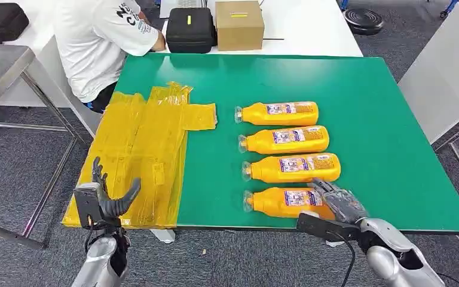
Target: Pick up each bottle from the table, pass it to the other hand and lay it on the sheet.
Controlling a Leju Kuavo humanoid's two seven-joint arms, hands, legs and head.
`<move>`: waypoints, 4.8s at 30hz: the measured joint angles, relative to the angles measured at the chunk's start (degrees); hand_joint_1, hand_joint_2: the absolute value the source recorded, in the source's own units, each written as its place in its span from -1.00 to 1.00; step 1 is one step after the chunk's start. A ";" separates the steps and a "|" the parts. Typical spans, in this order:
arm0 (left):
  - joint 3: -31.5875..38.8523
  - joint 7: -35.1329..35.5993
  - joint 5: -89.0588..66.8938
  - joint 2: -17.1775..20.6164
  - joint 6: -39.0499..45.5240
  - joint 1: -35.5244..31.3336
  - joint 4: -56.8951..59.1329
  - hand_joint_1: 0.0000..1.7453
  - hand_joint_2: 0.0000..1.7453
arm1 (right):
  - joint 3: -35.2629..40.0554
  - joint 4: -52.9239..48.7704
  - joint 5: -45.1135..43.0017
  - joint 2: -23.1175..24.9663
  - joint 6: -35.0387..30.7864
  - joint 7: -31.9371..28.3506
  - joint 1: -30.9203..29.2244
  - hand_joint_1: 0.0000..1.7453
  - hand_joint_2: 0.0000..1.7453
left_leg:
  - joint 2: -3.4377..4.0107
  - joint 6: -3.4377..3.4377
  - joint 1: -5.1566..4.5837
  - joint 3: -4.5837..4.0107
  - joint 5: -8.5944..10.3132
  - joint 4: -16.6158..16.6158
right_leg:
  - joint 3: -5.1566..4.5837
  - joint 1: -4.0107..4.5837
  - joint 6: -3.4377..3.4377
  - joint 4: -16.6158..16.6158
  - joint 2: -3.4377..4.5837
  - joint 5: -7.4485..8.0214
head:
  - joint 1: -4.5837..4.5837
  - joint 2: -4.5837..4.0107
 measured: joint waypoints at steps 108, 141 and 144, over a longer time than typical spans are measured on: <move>-1.79 9.57 21.92 0.15 -41.99 1.78 -6.56 -1.00 1.00 | -0.20 29.97 -6.78 37.40 -7.24 -29.00 -13.97 1.00 1.00 | 0.01 -0.03 0.04 0.03 0.08 -0.02 | 0.01 0.03 -0.02 0.04 0.00 0.00 | 0.00 0.00; -4.24 11.24 22.91 0.52 -44.92 1.57 -4.87 -1.00 1.00 | 2.71 38.88 -4.96 38.12 -9.07 -27.19 -17.97 1.00 1.00 | 0.02 -0.03 0.04 0.04 0.08 -0.02 | 0.01 0.03 -0.02 0.04 0.01 0.00 | 0.00 0.00; -4.72 11.08 22.80 0.52 -44.89 1.26 -4.11 -1.00 1.00 | 3.43 38.88 -4.94 38.58 -9.03 -27.08 -18.56 1.00 1.00 | 0.01 -0.03 0.04 0.03 0.08 -0.02 | 0.01 0.04 -0.02 0.04 0.01 0.00 | 0.00 0.00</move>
